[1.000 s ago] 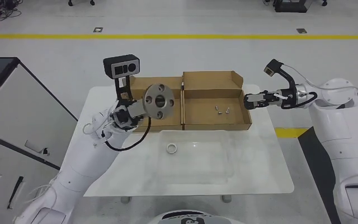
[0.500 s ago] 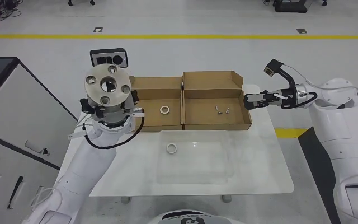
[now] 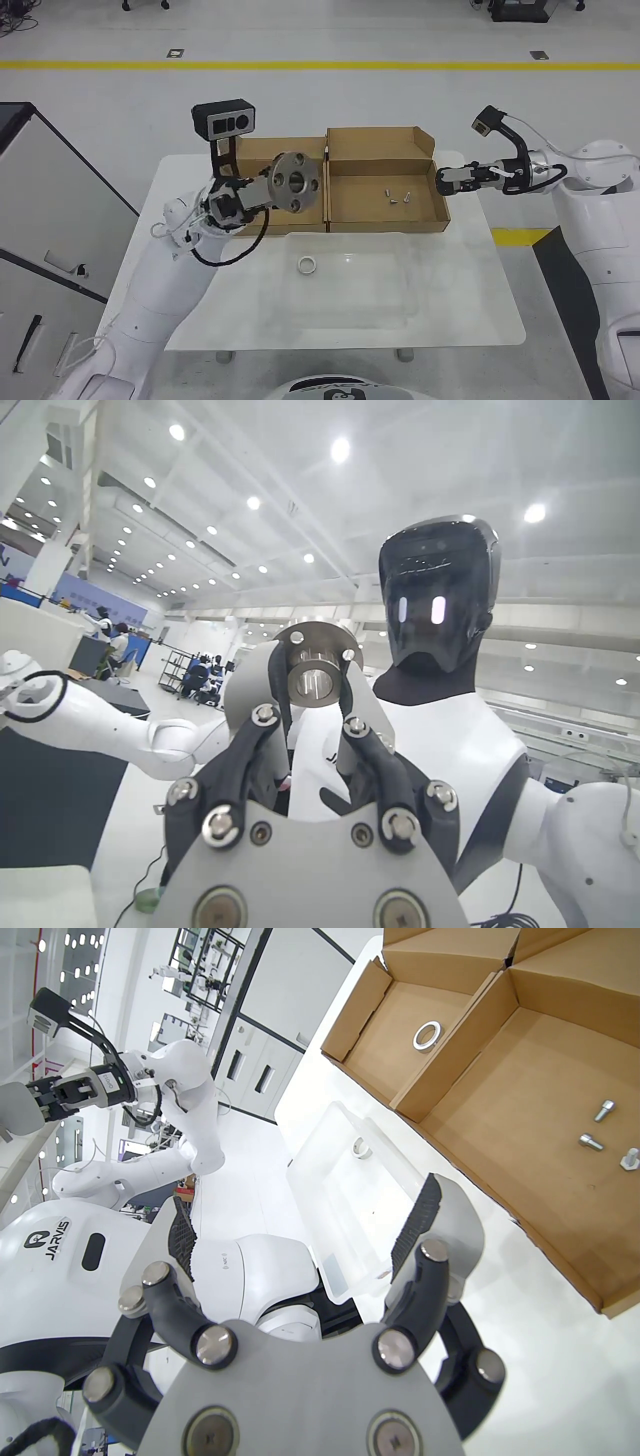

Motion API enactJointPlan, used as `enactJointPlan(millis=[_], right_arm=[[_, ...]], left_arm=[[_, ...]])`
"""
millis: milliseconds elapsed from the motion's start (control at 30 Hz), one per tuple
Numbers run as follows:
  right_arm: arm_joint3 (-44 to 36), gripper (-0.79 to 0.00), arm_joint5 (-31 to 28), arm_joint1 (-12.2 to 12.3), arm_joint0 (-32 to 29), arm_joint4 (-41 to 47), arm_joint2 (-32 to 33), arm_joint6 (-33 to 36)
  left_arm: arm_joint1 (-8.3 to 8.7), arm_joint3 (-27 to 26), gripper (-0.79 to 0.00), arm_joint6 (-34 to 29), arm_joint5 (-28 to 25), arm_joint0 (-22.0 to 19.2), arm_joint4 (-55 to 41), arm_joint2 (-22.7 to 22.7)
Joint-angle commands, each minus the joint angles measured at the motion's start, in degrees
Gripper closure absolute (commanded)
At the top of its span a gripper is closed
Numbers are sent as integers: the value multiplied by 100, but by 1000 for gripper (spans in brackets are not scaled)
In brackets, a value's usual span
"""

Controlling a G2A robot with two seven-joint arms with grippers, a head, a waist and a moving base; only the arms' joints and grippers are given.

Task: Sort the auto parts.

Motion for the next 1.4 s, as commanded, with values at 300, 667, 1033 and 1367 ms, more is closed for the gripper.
enactJointPlan(millis=[300,667,1033,1367], right_arm=[[0,-785,0,0,0,0,0,0],[0,-785,0,0,0,0,0,0],[0,-785,0,0,0,0,0,0],[0,-785,0,0,0,0,0,0]], left_arm=[[-182,-83,0,-396,396,23,-1683,-31],[-311,-7,0,-596,596,57,-1767,-64],[-278,143,0,-73,854,76,-624,-248],[-231,576,0,902,1386,50,1825,-378]])
